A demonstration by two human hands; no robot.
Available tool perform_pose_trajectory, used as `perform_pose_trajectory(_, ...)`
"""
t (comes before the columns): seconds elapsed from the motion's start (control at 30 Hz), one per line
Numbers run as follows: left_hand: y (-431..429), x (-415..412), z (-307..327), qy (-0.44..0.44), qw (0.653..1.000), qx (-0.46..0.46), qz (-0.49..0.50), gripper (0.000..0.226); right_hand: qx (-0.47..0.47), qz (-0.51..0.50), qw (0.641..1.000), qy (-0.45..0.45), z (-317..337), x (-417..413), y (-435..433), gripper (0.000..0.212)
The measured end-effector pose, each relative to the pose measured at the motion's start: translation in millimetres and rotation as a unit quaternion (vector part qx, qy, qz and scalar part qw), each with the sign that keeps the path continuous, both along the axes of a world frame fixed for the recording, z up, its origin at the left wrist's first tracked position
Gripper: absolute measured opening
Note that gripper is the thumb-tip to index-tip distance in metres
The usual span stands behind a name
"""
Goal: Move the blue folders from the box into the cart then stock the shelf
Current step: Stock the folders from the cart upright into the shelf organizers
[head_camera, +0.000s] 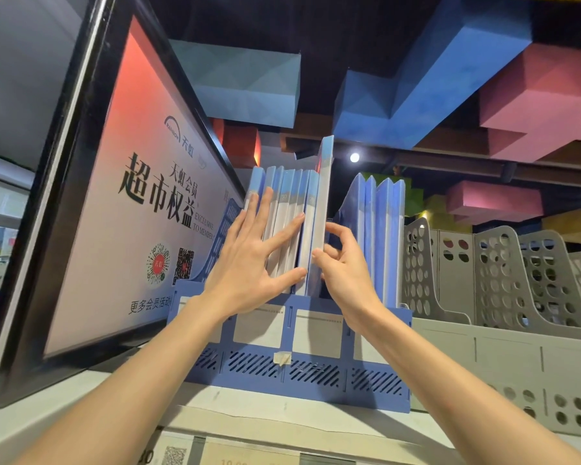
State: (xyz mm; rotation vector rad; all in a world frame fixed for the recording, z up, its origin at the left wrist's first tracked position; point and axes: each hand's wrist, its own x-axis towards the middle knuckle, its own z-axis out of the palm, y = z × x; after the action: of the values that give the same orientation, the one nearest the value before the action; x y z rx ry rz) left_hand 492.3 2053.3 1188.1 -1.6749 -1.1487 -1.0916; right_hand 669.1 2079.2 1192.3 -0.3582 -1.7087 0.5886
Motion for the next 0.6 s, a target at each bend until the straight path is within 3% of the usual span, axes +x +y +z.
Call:
perform_pose_trajectory(0.13,0.8,-0.6,-0.3,0.002,1.000,0.004,0.006,0.081,0.020,-0.041,0.999,0.019,-1.0,-0.5,1.5,0.018)
perform_pose_trajectory(0.6,1.2,-0.9,-2.6,0.016,1.000,0.009,0.022,0.079,0.049,-0.065,0.997,-0.014,-6.8,6.6,-7.2,0.020)
